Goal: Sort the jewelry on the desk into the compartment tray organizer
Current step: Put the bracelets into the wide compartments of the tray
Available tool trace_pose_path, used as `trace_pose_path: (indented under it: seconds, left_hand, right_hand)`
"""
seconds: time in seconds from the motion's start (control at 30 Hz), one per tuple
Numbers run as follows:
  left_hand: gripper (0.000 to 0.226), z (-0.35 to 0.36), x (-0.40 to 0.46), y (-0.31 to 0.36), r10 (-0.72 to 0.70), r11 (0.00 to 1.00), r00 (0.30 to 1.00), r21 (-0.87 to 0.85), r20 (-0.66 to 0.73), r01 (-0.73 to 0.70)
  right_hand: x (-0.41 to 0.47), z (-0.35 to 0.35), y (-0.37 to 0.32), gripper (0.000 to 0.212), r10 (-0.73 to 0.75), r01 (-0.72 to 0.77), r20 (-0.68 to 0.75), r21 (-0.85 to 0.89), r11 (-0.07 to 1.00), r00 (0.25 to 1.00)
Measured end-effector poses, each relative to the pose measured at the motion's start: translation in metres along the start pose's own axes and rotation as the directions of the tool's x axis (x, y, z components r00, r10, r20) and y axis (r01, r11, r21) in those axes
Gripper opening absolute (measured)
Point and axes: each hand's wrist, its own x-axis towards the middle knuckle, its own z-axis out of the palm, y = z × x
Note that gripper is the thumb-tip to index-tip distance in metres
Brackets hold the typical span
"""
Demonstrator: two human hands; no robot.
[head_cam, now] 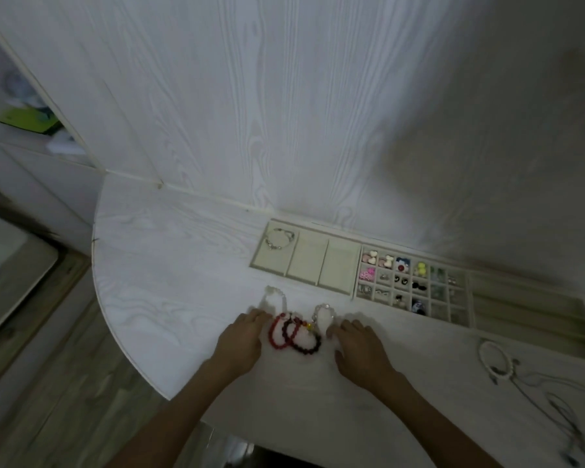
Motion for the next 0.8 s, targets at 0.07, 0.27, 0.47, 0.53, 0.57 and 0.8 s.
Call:
trace_pose_path:
  seconds: [0.07,0.27,0.47,0.53,0.57,0.8]
  left_hand:
    - [0.056,0.000,-0.004,-0.004,-0.034,0.997,0.999,0.064,-0.027,0.036]
    - [0.041,0.000,-0.013,-0.010,-0.196,0.975,0.981,0.108,-0.004,0.195]
    - [0.044,0.001,-0.015,-0.001,-0.243,0.948,0.963,0.181,-0.120,0.262]
    - [0.047,0.002,-0.016,0.005,-0.187,0.971,0.974,0.129,-0.126,0.203]
    - [0.048,0.003,-0.016,0.010,-0.157,0.981,0.981,0.093,-0.113,0.168]
    - [0.064,-0.019,-0.013,0.059,-0.002,0.753,0.993,-0.653,0.115,0.078]
  right_hand:
    - [-0.005,-0.001,0.003,0.031,-0.008,0.009,0.034,-0.017,1.000,0.999]
    - [-0.014,-0.005,0.015,0.017,0.017,-0.012,0.105,-0.050,0.999,0.994]
    - [-0.014,-0.028,0.030,0.022,0.078,-0.081,0.218,0.008,0.997,0.973]
    - [-0.013,-0.041,0.032,0.023,0.040,-0.109,0.295,0.221,0.969,0.955]
    - [-0.013,-0.048,0.032,0.022,0.014,-0.131,0.327,0.339,0.932,0.945]
    - [-0.011,-0.093,0.011,0.018,-0.122,-0.240,0.371,0.784,0.573,0.921]
